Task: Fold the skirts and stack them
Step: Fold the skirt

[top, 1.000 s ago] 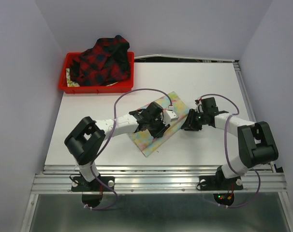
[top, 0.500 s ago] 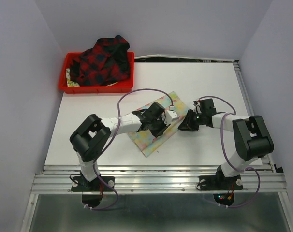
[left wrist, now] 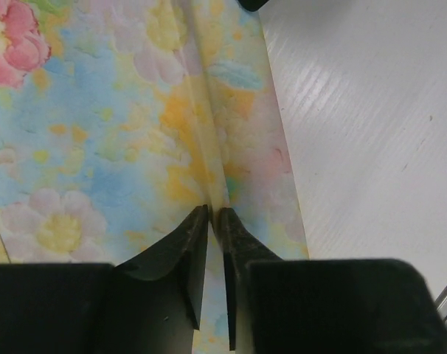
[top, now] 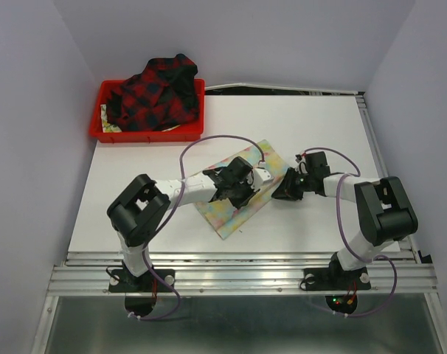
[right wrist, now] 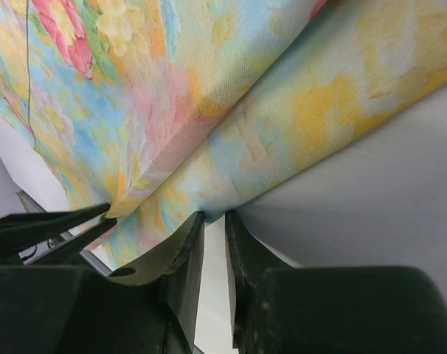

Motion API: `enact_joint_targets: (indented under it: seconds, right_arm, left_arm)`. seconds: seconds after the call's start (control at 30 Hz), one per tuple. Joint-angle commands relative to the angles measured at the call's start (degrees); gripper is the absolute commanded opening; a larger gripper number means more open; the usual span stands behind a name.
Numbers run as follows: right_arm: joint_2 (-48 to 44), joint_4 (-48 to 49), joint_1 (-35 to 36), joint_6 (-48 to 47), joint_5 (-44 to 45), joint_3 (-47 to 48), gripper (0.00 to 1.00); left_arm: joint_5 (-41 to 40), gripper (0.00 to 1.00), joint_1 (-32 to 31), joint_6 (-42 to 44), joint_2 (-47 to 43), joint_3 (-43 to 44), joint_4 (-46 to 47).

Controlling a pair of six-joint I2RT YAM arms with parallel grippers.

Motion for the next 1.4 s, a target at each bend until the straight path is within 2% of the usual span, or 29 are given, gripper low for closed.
enact_joint_targets:
  seconds: [0.0, 0.03, 0.07, 0.1, 0.13, 0.4, 0.67, 0.83, 0.97, 1.1, 1.2, 1.37]
  right_arm:
    - [1.2, 0.1, -0.1, -0.5, 2.8, -1.2, 0.23]
    - [1.3, 0.0, -0.1, -0.3, 2.9, -1.2, 0.23]
    - [1.4, 0.1, -0.1, -0.3, 2.8, -1.1, 0.22]
    - [1.4, 0.1, -0.1, -0.2, 2.8, -1.3, 0.22]
    - [1.3, 0.1, -0.1, -0.1, 2.7, -1.4, 0.21]
    - [0.5, 0.1, -0.1, 0.2, 2.6, -1.7, 0.18]
    - [-1.4, 0.3, -0.1, 0.8, 2.8, -2.7, 0.16]
    - [-2.6, 0.6, -0.1, 0.8, 3.6, -3.4, 0.16]
    - [-5.1, -4.9, -0.7, -2.6, 6.0, -1.2, 0.12]
    - [-7.8, -11.2, -4.2, -7.8, 4.9, 4.3, 0.09]
    - [-11.1, -14.7, -5.8, -10.5, 2.4, 8.6, 0.13]
    - [-13.6, -14.1, -6.3, -8.7, -2.5, 14.3, 0.29]
  left_arm:
    - [0.1, 0.18, -1.0, 0.8, -0.2, 1.6, 1.0]
    - [0.2, 0.10, -1.4, 1.0, -0.2, 2.0, 0.7]
    - [0.1, 0.10, -1.4, 1.1, -0.2, 2.1, 0.6]
    - [0.1, 0.03, -1.6, 1.2, -0.3, 2.2, 0.1]
    - [0.2, 0.00, -2.0, 1.3, -0.6, 2.5, 0.0]
    - [-0.4, 0.00, -3.9, 0.9, -2.1, 3.8, -2.2]
    - [-1.1, 0.00, -4.8, -0.3, 4.0, 6.6, -4.4]
    - [-1.2, 0.00, -5.7, -0.2, 4.7, 5.9, -3.3]
    - [0.0, 0.00, -6.1, 0.4, 5.7, 5.4, -3.6]
    - [-1.1, 0.00, -6.6, 1.0, 5.9, 4.1, -3.6]
    - [-1.7, 0.00, -6.6, 1.2, 6.0, 3.1, -3.6]
    - [-1.6, 0.00, -6.6, 0.7, 5.9, 2.8, -2.9]
